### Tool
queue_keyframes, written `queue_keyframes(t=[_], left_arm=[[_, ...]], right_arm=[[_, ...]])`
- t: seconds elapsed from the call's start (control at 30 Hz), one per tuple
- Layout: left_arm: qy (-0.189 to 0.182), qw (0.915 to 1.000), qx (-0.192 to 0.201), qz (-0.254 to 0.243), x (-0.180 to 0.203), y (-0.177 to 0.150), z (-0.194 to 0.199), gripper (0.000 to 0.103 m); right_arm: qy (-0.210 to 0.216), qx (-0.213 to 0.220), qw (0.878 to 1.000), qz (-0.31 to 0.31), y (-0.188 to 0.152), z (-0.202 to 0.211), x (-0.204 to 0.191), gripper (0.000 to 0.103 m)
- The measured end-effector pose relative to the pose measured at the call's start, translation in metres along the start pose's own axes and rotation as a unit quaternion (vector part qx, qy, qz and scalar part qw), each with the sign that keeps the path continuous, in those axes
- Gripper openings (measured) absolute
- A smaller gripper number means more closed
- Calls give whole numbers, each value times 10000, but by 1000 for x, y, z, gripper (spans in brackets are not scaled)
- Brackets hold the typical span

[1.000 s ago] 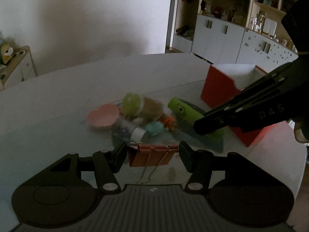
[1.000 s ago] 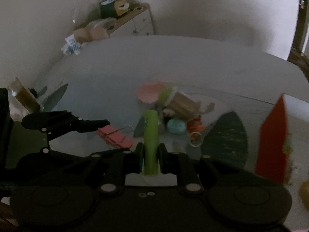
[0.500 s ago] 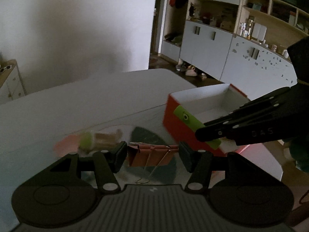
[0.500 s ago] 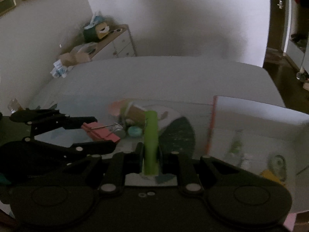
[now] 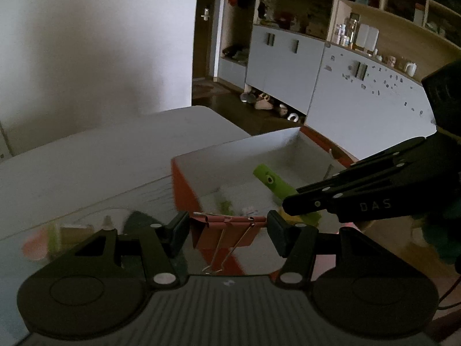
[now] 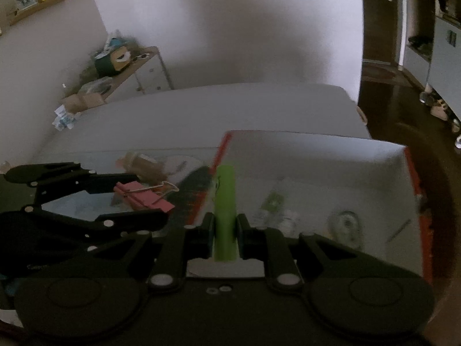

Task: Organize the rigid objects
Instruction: 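Carry the binder clip and highlighter over the cardboard box with both tools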

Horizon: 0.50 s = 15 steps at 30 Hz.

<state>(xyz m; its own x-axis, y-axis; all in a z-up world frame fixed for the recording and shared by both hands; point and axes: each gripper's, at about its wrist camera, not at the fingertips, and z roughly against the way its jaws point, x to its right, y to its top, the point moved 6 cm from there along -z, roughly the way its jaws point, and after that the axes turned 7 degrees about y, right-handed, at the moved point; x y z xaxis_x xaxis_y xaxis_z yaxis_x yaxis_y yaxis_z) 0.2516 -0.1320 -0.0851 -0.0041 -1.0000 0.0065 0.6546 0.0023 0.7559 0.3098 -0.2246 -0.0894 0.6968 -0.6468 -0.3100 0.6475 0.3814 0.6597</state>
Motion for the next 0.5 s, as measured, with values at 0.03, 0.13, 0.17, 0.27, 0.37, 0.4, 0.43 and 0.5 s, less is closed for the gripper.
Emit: queue_keyframes(t=[0.03, 0.13, 0.17, 0.27, 0.37, 0.4, 0.43, 0.5], left_arm=[[-13, 10000, -16, -17, 6, 1, -4, 58], [-23, 10000, -80, -47, 18, 5, -16, 58], [-31, 9999, -111, -48, 22, 6, -20, 58], [-15, 9997, -240, -56, 32, 8, -35, 58], [-2, 9992, -397, -54, 40, 10, -49, 58], [4, 9990, -433, -61, 42, 11, -55, 58], [27, 9989, -463, -68, 44, 12, -61, 58], [68, 9985, -528, -85, 48, 14, -72, 58]], right_arm=[[-35, 0, 10000, -13, -1, 2, 5, 15], [-104, -3, 9999, -66, -3, 6, 22, 15], [-134, -6, 9999, -75, -4, 7, 28, 15], [-180, -42, 9997, -160, -5, 9, 48, 15], [-238, -84, 9995, -207, -5, 9, 65, 15], [-268, -94, 9994, -209, -4, 9, 71, 15], [-321, -103, 9993, -188, -3, 7, 76, 15], [-361, -143, 9990, -235, -1, 3, 87, 15]])
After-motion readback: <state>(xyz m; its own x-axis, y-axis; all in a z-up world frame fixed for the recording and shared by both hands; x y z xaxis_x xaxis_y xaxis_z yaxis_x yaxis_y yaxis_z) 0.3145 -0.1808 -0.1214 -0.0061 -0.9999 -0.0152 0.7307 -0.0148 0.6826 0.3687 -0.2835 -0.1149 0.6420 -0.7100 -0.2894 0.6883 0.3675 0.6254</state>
